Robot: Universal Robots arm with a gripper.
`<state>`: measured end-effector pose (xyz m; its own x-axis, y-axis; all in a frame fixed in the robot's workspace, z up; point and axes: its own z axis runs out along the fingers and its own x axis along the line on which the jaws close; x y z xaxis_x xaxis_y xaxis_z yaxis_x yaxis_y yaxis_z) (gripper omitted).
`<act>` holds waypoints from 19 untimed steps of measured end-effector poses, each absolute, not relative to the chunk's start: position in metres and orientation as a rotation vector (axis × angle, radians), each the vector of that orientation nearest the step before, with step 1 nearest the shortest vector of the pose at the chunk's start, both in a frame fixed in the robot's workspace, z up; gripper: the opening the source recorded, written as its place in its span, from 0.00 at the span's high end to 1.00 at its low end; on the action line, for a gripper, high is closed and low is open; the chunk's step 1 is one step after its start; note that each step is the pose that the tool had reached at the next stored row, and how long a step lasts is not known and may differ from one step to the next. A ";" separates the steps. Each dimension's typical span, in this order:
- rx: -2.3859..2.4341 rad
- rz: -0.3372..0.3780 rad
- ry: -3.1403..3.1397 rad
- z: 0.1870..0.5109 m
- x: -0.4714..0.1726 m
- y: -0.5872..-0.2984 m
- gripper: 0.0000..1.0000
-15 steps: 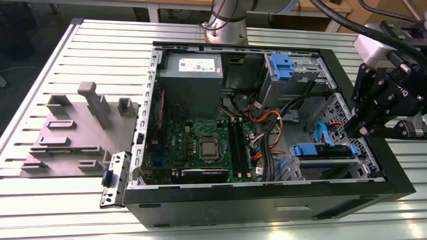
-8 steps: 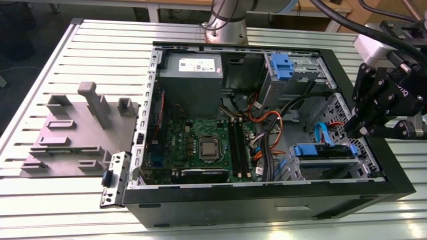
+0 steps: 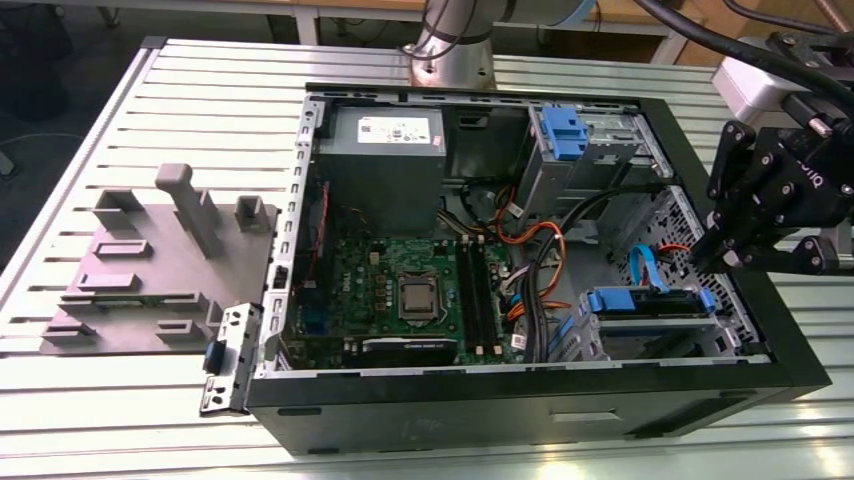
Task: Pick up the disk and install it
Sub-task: 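Insert the second disk wire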
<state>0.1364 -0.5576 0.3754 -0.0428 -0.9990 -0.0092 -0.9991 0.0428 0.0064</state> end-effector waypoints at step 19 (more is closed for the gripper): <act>-2.172 0.017 2.267 0.378 0.136 -0.558 0.76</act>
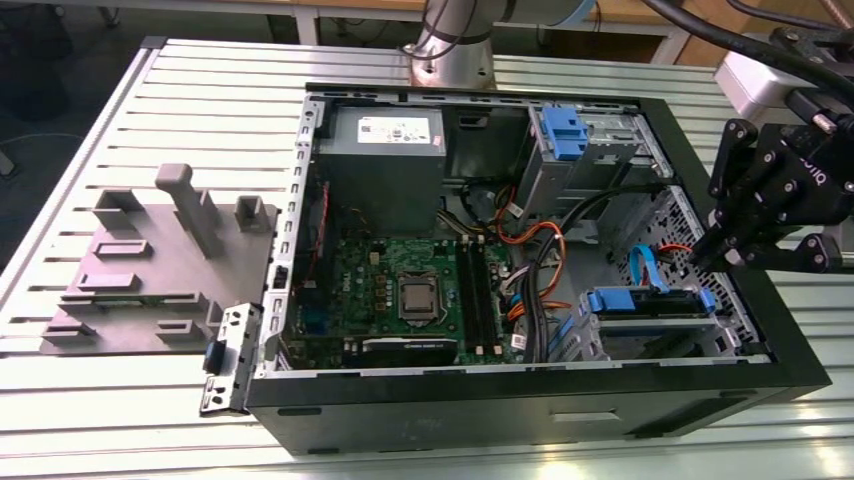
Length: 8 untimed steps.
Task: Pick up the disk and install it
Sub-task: 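Insert the second disk wire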
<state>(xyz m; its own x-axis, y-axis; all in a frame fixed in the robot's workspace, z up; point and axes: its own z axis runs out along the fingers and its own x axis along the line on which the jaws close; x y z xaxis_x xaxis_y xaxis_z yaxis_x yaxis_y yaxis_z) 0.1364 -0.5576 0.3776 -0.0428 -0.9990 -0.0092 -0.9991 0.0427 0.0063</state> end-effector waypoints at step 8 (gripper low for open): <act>-2.172 0.017 2.267 0.381 0.136 -0.558 0.76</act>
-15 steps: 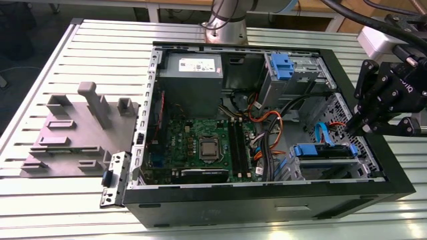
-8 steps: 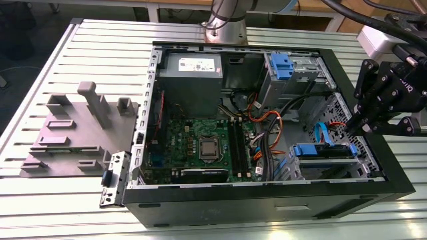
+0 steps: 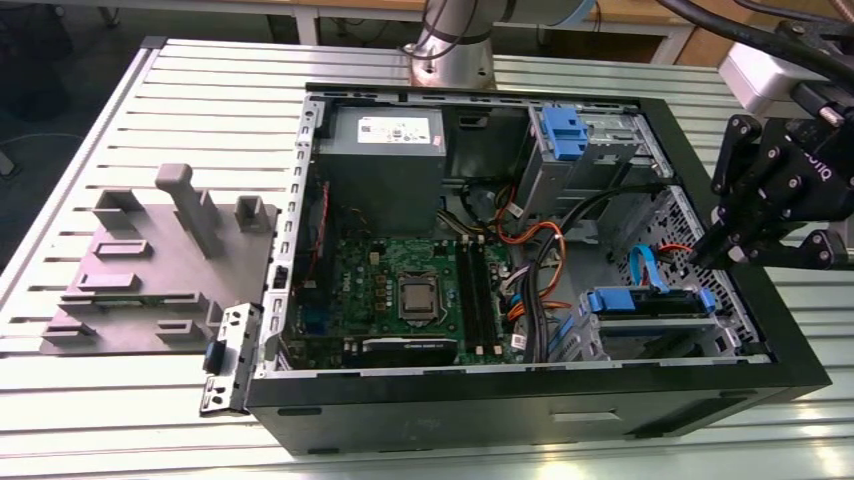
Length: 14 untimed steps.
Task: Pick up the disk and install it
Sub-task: 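Insert the second disk wire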
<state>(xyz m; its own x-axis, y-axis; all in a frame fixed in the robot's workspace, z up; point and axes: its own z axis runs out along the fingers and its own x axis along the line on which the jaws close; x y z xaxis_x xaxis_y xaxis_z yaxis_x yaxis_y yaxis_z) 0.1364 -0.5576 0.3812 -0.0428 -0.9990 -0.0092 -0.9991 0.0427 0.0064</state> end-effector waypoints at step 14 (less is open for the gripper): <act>-2.172 0.017 2.267 0.384 0.136 -0.558 0.76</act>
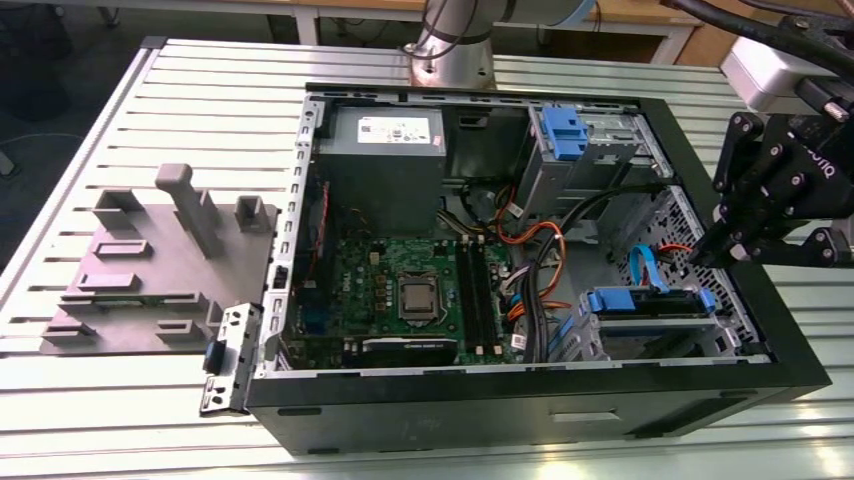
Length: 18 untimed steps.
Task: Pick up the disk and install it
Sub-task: 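Insert the second disk wire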
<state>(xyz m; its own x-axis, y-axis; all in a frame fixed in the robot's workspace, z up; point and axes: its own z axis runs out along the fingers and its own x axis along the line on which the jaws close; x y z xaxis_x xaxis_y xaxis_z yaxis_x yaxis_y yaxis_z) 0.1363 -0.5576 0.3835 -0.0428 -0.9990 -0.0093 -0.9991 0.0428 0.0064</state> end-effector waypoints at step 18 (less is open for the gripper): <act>-2.173 0.017 2.266 0.380 0.147 -0.557 0.76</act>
<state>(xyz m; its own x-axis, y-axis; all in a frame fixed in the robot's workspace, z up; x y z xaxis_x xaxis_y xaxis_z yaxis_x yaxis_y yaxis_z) 0.1471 -0.5570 0.3802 -0.0422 -0.9991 -0.0090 -0.9991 0.0421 0.0063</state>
